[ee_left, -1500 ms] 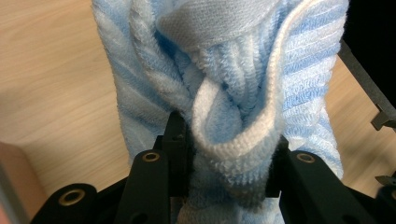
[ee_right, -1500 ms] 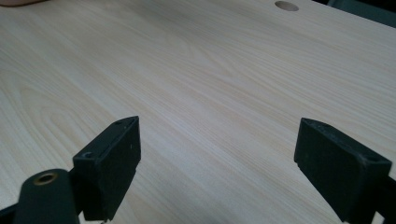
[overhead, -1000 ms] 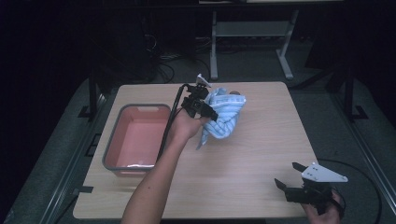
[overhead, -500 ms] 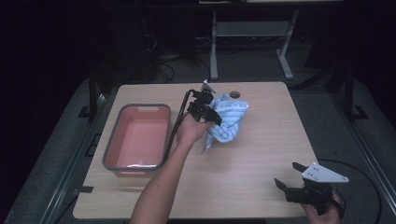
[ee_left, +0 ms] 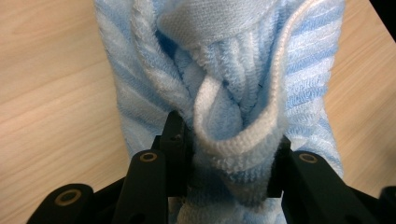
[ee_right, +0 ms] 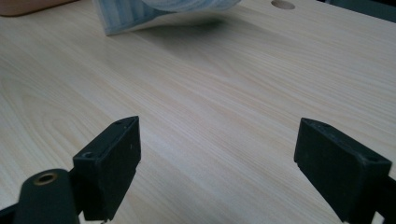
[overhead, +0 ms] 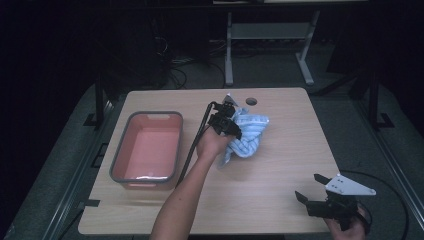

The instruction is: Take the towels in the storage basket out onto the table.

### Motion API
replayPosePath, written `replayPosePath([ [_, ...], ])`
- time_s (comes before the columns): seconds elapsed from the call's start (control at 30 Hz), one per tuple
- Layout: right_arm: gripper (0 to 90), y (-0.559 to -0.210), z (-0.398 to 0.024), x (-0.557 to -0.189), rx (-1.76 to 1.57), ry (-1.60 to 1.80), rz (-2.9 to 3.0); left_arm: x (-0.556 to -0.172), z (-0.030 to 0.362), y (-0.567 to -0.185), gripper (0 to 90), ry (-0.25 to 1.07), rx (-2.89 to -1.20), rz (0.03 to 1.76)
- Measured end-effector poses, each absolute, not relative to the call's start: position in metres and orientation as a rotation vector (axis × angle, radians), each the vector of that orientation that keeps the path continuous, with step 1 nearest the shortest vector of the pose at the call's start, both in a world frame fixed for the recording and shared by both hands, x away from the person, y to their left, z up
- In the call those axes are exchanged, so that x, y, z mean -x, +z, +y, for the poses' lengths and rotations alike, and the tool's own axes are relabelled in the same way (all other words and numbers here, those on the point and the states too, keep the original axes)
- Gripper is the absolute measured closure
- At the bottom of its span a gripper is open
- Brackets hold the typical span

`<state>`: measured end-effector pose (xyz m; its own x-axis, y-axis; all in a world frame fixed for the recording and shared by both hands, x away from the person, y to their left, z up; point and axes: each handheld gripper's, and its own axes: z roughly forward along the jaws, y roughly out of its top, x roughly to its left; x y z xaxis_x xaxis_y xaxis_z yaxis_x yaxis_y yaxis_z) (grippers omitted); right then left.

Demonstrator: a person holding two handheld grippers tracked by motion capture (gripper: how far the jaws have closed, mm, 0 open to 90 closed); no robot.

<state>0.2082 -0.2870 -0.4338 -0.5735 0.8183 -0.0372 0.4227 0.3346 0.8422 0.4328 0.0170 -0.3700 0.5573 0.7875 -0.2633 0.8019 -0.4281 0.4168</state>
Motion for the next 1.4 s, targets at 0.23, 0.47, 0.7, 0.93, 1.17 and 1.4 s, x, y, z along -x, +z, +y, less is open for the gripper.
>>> replayPosePath([
  [0.23,14.1,-0.433,-0.287,-0.208,-1.078,1.147,2.143,-0.434,0.009,-0.382,62.4,-0.05,-2.314,1.276],
  [0.47,14.1,-0.434,-0.287,-0.208,-1.085,1.145,2.146,-0.436,0.001,-0.394,62.5,-0.054,-2.322,1.277],
  [0.7,14.1,-0.433,-0.289,-0.208,-1.092,1.147,2.145,-0.432,-0.012,-0.414,61.7,-0.045,-2.371,1.249],
  [0.93,14.1,-0.434,-0.291,-0.208,-1.091,1.152,2.141,-0.43,-0.017,-0.423,60.7,-0.062,-2.373,1.252],
  [1.17,14.1,-0.435,-0.291,-0.209,-1.1,1.156,2.142,-0.428,-0.017,-0.427,57.6,-0.062,-2.36,1.247],
  [1.4,14.1,-0.437,-0.29,-0.211,-1.101,1.15,2.155,-0.425,-0.016,-0.423,48.1,-0.057,-2.356,1.227],
])
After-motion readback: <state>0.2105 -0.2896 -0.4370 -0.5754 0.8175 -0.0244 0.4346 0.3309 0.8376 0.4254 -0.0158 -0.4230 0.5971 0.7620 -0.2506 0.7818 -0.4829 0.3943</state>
